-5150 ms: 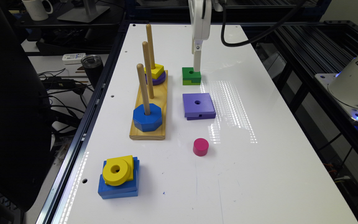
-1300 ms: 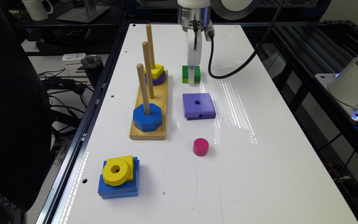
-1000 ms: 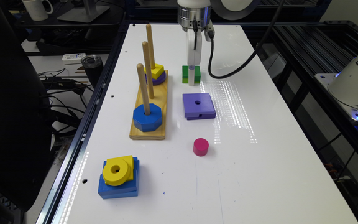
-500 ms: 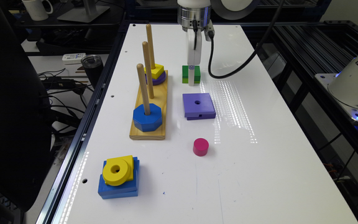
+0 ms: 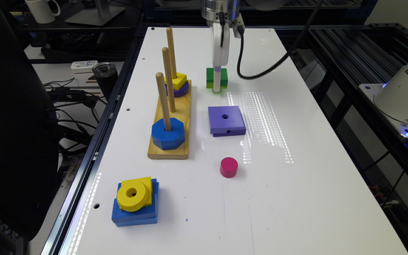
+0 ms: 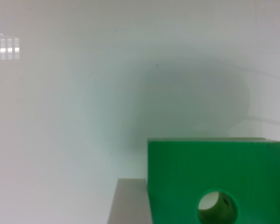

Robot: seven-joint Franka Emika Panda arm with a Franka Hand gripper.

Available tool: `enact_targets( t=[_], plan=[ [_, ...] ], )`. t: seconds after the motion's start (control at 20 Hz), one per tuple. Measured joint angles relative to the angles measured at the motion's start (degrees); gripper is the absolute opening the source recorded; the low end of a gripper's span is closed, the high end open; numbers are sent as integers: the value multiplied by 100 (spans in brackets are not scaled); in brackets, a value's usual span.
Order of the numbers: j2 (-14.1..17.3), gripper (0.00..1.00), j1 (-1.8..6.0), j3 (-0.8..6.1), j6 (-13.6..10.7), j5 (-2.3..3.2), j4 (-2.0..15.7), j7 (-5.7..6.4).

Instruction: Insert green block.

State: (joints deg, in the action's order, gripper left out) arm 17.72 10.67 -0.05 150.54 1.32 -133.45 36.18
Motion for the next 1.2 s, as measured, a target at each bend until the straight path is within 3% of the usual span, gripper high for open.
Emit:
enact_targets(
  t=[1.2],
  plan=[
    [-1782, 0, 0, 27, -1672, -4, 18, 0]
  ],
)
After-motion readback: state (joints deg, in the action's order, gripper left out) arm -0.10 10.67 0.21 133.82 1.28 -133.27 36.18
